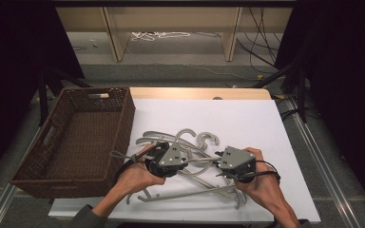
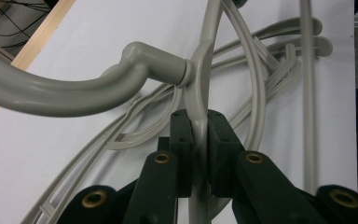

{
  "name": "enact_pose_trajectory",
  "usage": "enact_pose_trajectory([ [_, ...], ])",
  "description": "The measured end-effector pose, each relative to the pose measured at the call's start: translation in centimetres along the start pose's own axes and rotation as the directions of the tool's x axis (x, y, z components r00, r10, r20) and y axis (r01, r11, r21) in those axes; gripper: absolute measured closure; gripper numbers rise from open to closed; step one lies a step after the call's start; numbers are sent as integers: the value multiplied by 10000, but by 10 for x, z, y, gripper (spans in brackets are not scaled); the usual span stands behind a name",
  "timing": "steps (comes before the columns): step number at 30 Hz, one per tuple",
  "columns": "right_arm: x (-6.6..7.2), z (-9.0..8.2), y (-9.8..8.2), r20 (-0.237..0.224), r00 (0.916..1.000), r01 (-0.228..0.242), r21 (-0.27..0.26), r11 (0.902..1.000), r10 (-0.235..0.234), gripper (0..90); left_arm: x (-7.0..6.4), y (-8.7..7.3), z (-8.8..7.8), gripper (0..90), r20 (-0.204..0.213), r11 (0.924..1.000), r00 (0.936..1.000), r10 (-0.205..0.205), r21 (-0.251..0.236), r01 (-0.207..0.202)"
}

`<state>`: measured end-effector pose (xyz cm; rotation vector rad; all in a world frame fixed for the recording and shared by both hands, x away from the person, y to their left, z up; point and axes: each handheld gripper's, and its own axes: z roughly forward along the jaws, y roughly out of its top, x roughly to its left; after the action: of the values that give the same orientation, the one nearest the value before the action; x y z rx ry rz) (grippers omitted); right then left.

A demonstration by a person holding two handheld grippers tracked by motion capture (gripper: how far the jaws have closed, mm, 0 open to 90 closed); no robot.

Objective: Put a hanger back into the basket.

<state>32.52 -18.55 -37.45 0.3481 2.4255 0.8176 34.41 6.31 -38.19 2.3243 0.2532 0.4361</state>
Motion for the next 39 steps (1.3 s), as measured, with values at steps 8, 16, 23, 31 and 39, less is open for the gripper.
enact_pose_trajectory([
  [8, -12, -17, 4, 799, 9737, -2010, -1379, 9698, 2132, 327, 16, -7, -9, 821, -524, 9961, 9947, -883, -64, 880],
  [16, -12, -22, 3, 958, 9432, -2943, -2040, 9337, 3182, 279, 34, -19, -19, 821, -936, 9814, 9769, -1921, -150, 1915],
  [23, -2, -26, -5, 1157, 9346, -3055, -2231, 9257, 3363, 246, 45, -16, -33, 820, -1127, 9723, 9660, -2327, -483, 2286],
  [31, 10, -20, -22, 837, 9142, -3681, -2371, 8990, 3964, 247, 60, 0, -51, 821, -1230, 9600, 9524, -2791, -576, 2739],
  [39, 15, -13, -28, 681, 9098, -3822, -2468, 8905, 4093, 244, 66, 21, -81, 820, -1305, 9560, 9478, -2909, -786, 2826],
])
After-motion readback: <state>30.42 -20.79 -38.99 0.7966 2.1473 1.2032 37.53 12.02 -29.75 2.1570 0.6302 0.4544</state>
